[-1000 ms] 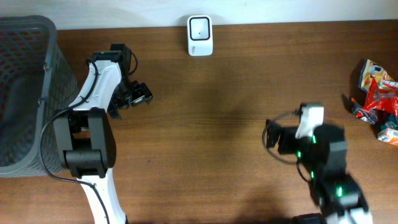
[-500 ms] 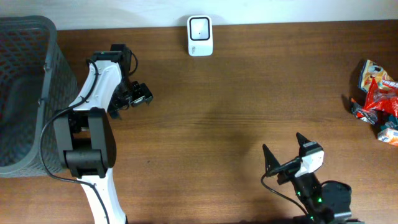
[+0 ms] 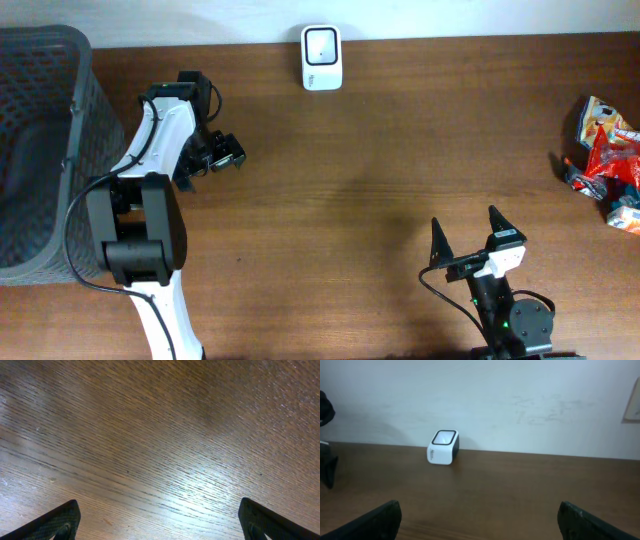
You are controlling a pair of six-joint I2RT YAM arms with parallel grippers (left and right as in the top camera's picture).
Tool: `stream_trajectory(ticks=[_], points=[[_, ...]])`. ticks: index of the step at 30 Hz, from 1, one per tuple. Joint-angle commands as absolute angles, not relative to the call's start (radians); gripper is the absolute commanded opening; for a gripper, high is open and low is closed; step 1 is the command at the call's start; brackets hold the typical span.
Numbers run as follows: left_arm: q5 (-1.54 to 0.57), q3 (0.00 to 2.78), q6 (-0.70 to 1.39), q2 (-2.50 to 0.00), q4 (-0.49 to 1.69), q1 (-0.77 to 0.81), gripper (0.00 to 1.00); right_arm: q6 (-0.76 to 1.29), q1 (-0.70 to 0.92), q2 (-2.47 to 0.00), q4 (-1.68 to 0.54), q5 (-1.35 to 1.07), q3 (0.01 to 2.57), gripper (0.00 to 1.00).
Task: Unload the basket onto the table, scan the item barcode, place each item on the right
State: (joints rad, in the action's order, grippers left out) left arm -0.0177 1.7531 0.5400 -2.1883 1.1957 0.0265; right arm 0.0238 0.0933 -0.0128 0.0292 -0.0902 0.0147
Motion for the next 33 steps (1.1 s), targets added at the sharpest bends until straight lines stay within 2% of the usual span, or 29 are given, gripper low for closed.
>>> stream_trajectory(ticks=[1, 2, 33], points=[[-0.011, 1.751, 0.546, -2.194, 1.196, 0.023, 0.99, 0.007, 0.076, -0.003, -0.035, -0.066, 0.006, 0.99], [-0.011, 1.751, 0.546, -2.194, 1.196, 0.023, 0.99, 0.008, 0.07, -0.003, -0.082, -0.065, 0.006, 0.98], [-0.011, 1.751, 0.546, -2.194, 1.196, 0.023, 0.99, -0.019, 0.052, -0.003, -0.081, -0.01, 0.006, 0.98]])
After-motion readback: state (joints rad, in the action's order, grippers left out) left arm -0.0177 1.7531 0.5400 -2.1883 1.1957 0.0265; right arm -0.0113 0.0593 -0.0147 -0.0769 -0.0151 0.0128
